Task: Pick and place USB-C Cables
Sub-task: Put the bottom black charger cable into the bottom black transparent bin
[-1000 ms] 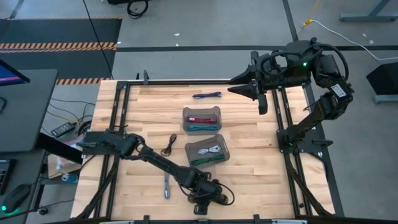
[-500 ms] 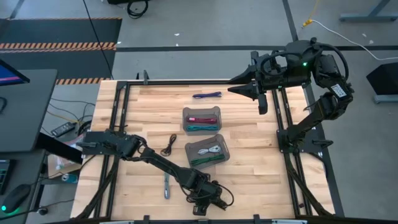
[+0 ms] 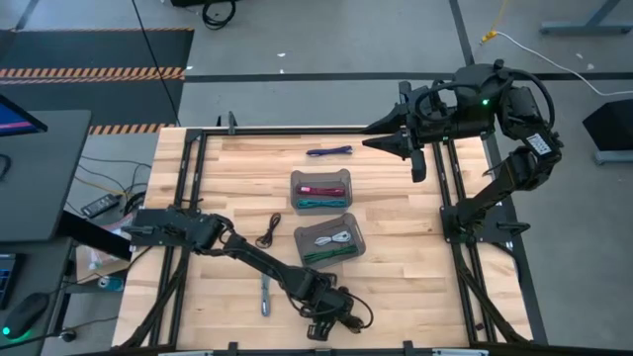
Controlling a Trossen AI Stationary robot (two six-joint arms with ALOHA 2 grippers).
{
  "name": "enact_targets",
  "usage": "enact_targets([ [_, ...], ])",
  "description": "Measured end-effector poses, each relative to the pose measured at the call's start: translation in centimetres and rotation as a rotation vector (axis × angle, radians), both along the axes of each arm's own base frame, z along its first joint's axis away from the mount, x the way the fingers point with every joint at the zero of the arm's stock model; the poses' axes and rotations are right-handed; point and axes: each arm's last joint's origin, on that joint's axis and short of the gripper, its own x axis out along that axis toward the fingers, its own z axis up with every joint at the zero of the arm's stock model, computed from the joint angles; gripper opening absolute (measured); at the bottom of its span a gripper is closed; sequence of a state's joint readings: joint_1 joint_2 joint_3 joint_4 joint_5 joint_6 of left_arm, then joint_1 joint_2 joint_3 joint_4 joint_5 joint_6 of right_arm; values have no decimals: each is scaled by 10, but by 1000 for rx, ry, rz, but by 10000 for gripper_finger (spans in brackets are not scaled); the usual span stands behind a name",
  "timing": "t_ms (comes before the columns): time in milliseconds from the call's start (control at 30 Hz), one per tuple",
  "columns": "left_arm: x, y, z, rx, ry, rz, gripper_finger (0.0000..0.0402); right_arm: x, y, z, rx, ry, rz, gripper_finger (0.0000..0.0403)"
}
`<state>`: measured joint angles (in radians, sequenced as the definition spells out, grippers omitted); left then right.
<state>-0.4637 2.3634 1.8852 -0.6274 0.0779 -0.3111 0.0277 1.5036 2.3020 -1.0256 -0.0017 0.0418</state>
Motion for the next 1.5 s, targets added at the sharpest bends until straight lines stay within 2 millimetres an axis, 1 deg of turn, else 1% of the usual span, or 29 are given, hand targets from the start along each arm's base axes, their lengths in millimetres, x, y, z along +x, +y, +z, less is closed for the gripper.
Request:
enact_targets([
  [100, -1, 3, 14, 75, 37, 15, 52, 0, 0, 0, 0, 0, 1, 113],
  [167, 0, 6, 35, 131, 41, 14, 52, 0, 0, 0, 0, 0, 0, 114],
  [267, 2, 13, 78, 153, 22, 28, 52, 0, 0, 0, 3, 0, 0, 114],
  [367, 7, 15, 125, 112, -91, 50, 52, 0, 0, 0, 3, 0, -1, 114],
  [400, 7, 15, 139, 78, -160, 61, 52, 0, -1, 0, 3, 1, -3, 114],
  [433, 6, 18, 152, 40, -236, 86, 52, 0, -1, 0, 4, 1, -4, 114],
  [500, -2, 26, 172, 32, -278, 189, 52, 0, -1, 0, 7, 3, -5, 114],
  [533, -7, 31, 180, 50, -280, 247, 52, 0, -1, 0, 7, 2, -6, 114],
  [600, -16, 45, 187, 140, -261, 361, 52, 0, -1, 0, 8, 1, -4, 114],
  [700, -18, 67, 188, 244, -230, 493, 52, 0, -1, 0, 7, -1, -4, 114],
  [800, -17, 87, 184, 277, -173, 543, 52, 0, -1, 0, 7, -1, -4, 114],
  [867, -13, 100, 178, 296, -133, 565, 52, 0, -1, 0, 5, -1, -4, 114],
  [933, -10, 113, 168, 320, -65, 580, 52, 0, -1, 0, 5, -2, -4, 114],
  [1000, -5, 127, 164, 312, -36, 609, 52, 0, -1, 0, 5, -1, -4, 114],
  [1067, -5, 140, 160, 308, 19, 632, 52, -1, -1, 0, 5, -2, -4, 114],
  [1167, -1, 154, 154, 286, 65, 649, 52, -1, -1, 0, 4, -3, -4, 114],
  [1233, 2, 158, 145, 269, 109, 638, 52, -1, -1, 0, 4, -3, -4, 114],
  [1300, 4, 158, 141, 244, 135, 620, 52, -1, -1, 0, 3, -2, -4, 114],
  [1500, 10, 137, 121, 241, 166, 559, 52, -7, -1, 3, 0, -12, -4, 114],
])
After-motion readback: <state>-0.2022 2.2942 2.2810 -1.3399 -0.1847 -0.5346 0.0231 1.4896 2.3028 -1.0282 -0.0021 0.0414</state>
